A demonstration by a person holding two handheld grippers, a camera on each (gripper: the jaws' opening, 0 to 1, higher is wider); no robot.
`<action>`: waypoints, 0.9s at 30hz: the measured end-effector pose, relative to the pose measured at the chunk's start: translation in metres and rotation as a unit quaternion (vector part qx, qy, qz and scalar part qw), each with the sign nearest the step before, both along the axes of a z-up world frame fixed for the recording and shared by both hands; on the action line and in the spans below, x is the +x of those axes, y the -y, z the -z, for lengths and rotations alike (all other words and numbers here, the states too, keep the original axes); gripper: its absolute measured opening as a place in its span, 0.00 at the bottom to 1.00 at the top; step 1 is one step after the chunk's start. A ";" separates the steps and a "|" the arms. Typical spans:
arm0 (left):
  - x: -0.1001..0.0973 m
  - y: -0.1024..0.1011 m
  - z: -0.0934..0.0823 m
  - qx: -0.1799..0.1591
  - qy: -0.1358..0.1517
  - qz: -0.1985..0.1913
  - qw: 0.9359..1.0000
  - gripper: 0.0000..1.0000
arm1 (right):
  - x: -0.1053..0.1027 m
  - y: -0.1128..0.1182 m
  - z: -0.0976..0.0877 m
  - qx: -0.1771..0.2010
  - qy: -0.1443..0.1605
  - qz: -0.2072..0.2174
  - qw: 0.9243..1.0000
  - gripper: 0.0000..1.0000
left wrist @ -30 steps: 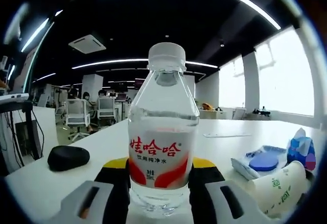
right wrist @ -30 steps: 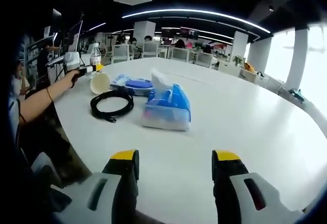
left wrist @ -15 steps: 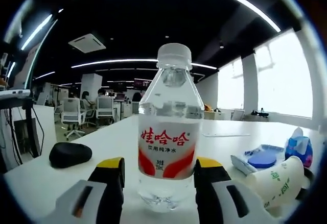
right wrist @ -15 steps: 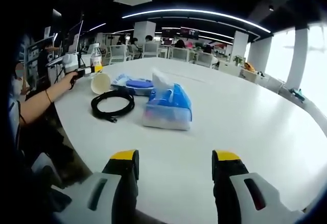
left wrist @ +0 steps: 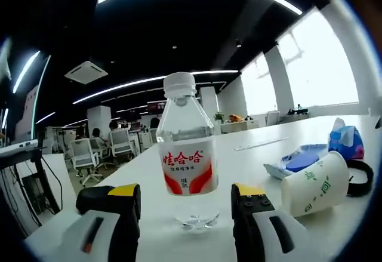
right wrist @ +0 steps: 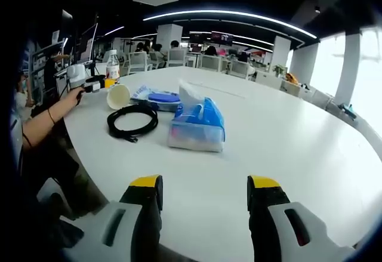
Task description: Arrange the tabletop items into an orderly group along one side of the table until the central work area is clear of visible clutter.
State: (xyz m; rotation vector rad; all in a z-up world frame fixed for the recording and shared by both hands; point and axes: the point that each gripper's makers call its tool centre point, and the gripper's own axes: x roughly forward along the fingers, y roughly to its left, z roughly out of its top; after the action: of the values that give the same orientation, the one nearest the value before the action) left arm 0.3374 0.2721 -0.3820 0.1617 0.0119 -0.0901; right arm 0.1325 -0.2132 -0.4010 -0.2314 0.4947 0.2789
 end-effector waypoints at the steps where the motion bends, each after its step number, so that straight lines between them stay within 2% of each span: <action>1: -0.002 0.000 0.000 0.007 0.001 -0.001 1.000 0.61 | 0.000 0.000 0.000 0.000 0.000 0.000 1.000 0.55; 2: -0.005 0.000 0.000 0.013 0.002 -0.002 1.000 0.61 | -0.001 0.000 0.000 0.001 0.000 0.000 1.000 0.55; 5: -0.017 -0.005 -0.001 0.087 0.009 -0.028 0.996 0.60 | -0.002 0.002 -0.001 0.001 0.001 0.002 1.000 0.54; 6: -0.019 -0.001 -0.001 0.102 0.017 -0.024 0.994 0.59 | -0.002 0.002 -0.001 0.001 0.002 0.003 1.000 0.54; 10: -0.028 0.008 -0.002 0.157 0.020 -0.018 0.987 0.58 | -0.003 0.002 -0.001 0.001 0.003 0.003 1.000 0.54; 13: -0.032 0.012 -0.004 0.180 0.017 -0.019 0.983 0.58 | -0.003 0.001 0.000 -0.006 0.001 0.000 1.000 0.54; 16: -0.036 0.017 -0.010 0.186 0.029 -0.009 0.982 0.58 | -0.003 0.000 0.000 -0.002 0.000 -0.002 1.000 0.55; 20: -0.037 0.020 -0.012 0.189 0.030 0.001 0.981 0.58 | -0.003 0.000 0.000 -0.004 0.001 -0.002 1.000 0.55; 23: -0.041 0.021 -0.021 0.236 0.045 -0.003 0.971 0.57 | -0.002 0.000 -0.002 -0.002 0.005 -0.002 1.000 0.55; 24: -0.044 0.024 -0.023 0.239 0.050 0.002 0.970 0.57 | -0.003 0.000 -0.002 -0.003 0.005 -0.003 1.000 0.55; 26: -0.047 0.028 -0.027 0.265 0.057 0.016 0.962 0.57 | -0.003 0.001 -0.002 -0.005 0.005 -0.002 1.000 0.55; 27: -0.051 0.032 -0.027 0.297 0.056 0.026 0.953 0.56 | -0.003 0.001 -0.001 -0.005 0.005 -0.002 1.000 0.55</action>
State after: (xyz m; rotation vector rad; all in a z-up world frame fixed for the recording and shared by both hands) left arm 0.2869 0.2398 -0.3547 0.7695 -0.0800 -0.1290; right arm 0.1291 -0.2142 -0.3995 -0.2436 0.4864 0.2794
